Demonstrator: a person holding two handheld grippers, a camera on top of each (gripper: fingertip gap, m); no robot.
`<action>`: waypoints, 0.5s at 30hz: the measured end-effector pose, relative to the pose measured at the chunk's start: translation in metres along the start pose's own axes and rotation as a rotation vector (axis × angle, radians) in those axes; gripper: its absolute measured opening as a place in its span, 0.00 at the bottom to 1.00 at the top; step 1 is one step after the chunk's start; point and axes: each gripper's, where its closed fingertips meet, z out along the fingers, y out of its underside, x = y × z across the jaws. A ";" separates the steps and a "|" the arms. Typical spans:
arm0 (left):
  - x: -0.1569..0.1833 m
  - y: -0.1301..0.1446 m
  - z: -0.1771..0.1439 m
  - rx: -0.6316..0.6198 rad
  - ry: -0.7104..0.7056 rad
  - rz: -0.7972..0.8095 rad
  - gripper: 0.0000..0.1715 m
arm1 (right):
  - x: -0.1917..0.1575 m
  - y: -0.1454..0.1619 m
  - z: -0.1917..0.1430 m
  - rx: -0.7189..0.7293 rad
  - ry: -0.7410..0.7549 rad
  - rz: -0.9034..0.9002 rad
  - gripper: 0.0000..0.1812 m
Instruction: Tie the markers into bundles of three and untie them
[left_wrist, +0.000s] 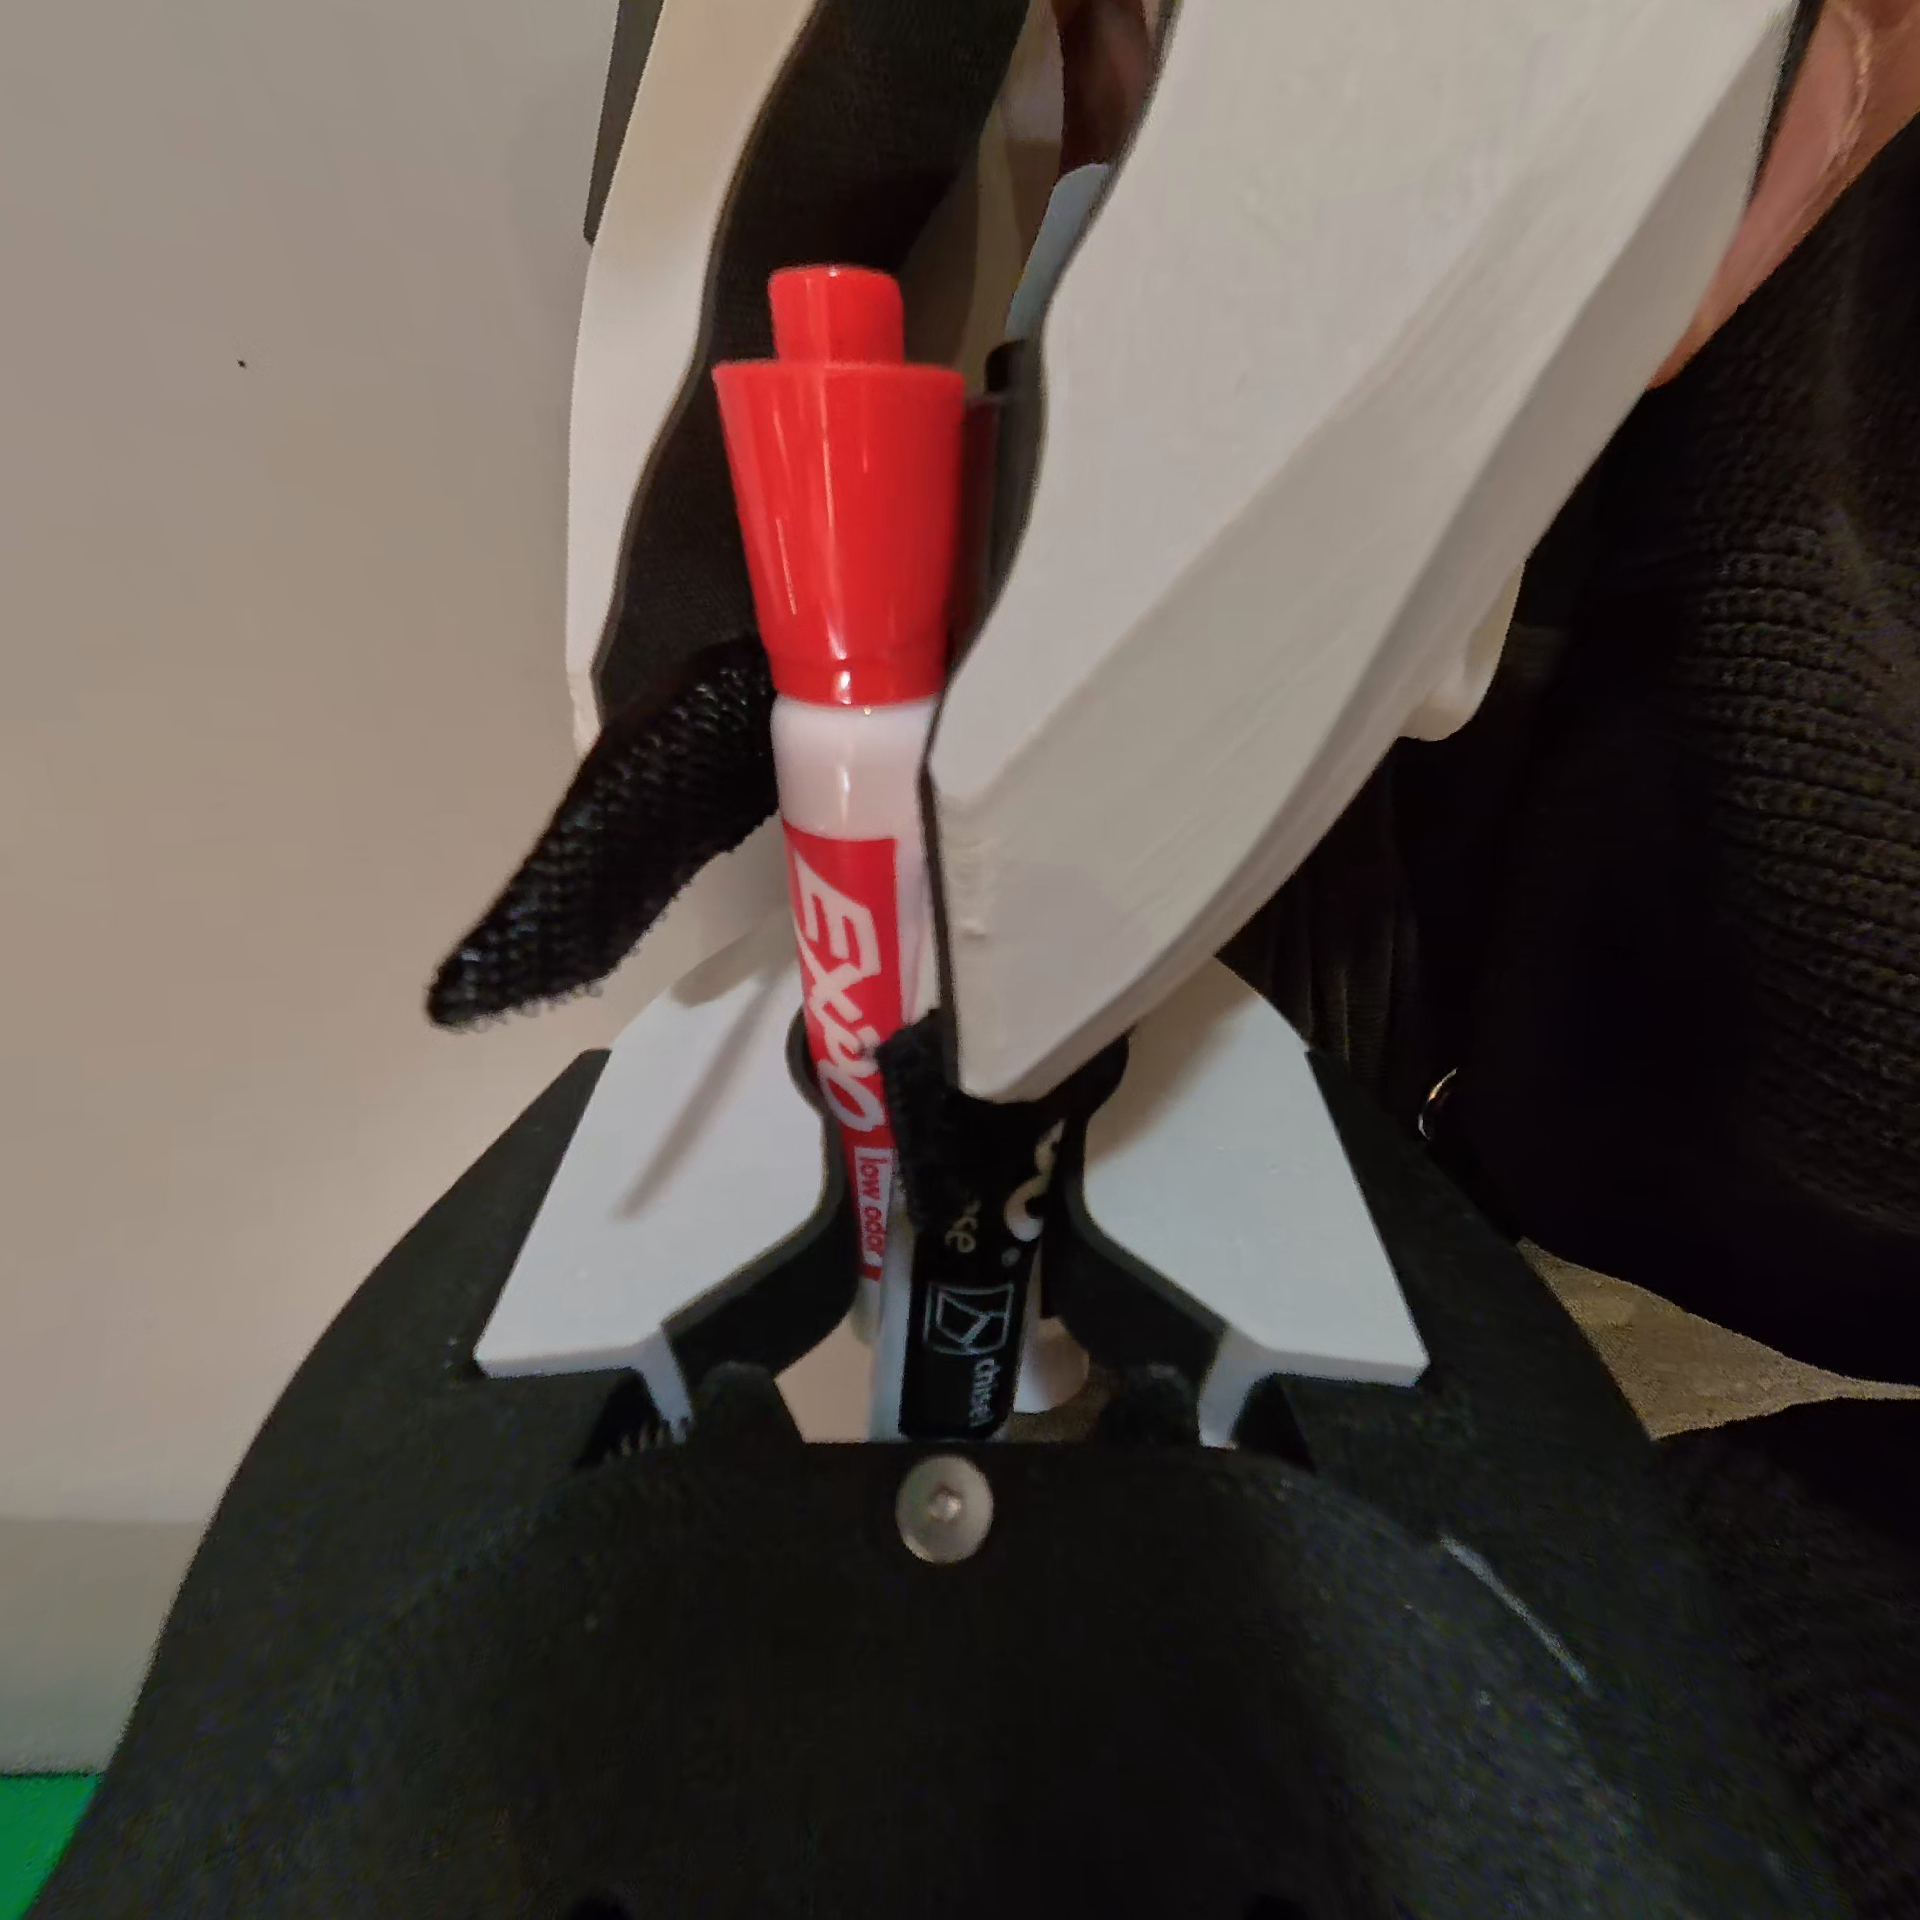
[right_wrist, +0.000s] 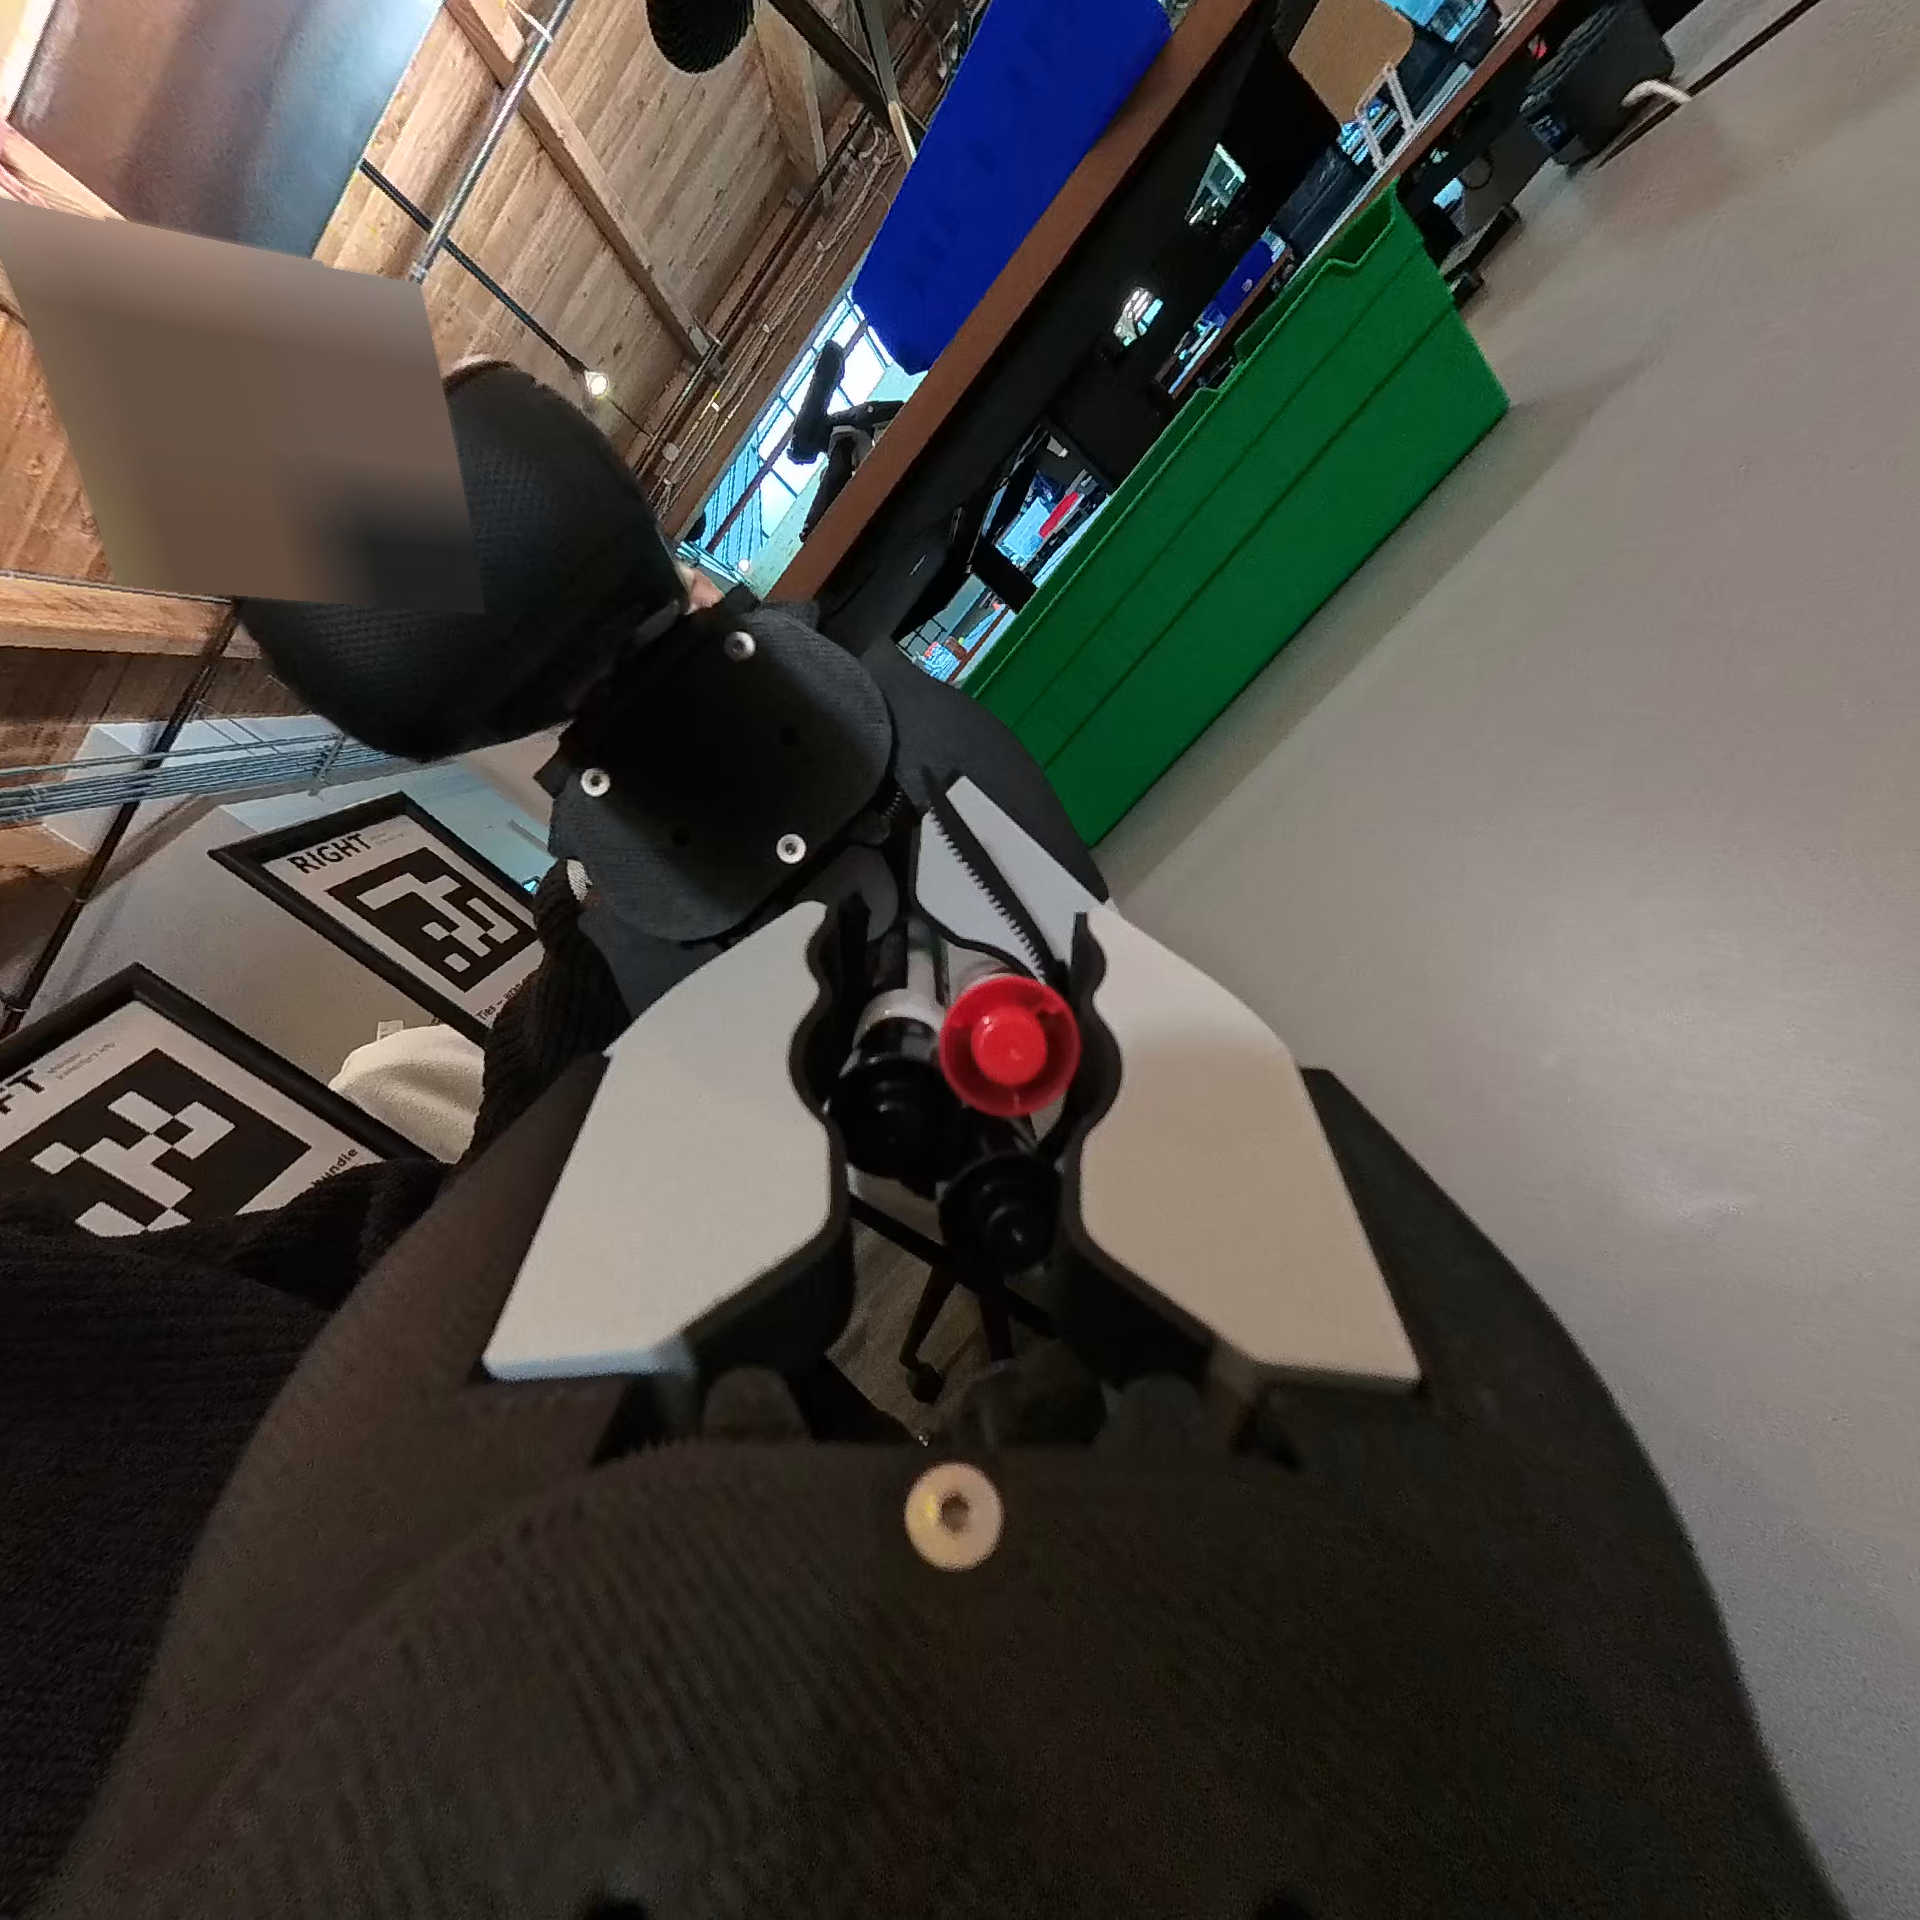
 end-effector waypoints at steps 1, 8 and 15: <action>0.001 0.000 0.000 0.004 0.007 -0.002 0.25 | -0.001 0.000 0.000 0.001 -0.001 0.001 0.23; 0.003 0.001 -0.001 0.002 0.025 -0.008 0.25 | -0.002 0.002 0.002 -0.026 0.015 0.008 0.23; 0.004 0.005 0.002 -0.018 0.042 -0.017 0.25 | 0.004 0.009 0.003 -0.091 0.056 0.013 0.23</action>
